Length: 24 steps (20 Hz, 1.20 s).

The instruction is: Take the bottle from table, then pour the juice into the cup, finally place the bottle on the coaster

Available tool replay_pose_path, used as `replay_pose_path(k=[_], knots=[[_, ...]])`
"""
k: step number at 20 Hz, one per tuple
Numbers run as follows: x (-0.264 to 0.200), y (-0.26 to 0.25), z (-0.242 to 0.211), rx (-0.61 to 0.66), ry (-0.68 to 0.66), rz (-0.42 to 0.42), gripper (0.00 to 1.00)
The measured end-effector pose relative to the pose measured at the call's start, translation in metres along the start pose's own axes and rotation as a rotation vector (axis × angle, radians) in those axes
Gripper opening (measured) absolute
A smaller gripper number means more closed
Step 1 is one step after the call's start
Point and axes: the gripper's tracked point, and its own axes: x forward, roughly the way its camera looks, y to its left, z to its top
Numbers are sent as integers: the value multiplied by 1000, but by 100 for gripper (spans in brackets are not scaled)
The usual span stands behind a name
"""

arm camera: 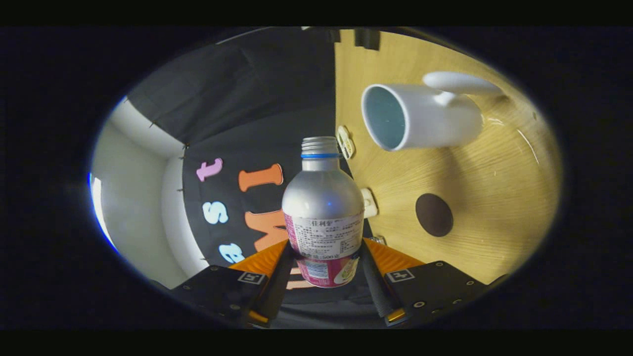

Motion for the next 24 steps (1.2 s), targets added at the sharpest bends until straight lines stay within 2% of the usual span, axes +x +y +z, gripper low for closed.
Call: replay_pose_path(k=[6, 12, 16, 21, 24], knots=[[5, 18, -4, -428, 11, 13, 73], [17, 6, -5, -817, 22, -28, 73], [29, 10, -7, -1130, 15, -18, 74], [43, -7, -8, -1464, 35, -85, 74], [48, -24, -16, -1616, 84, -105, 74]])
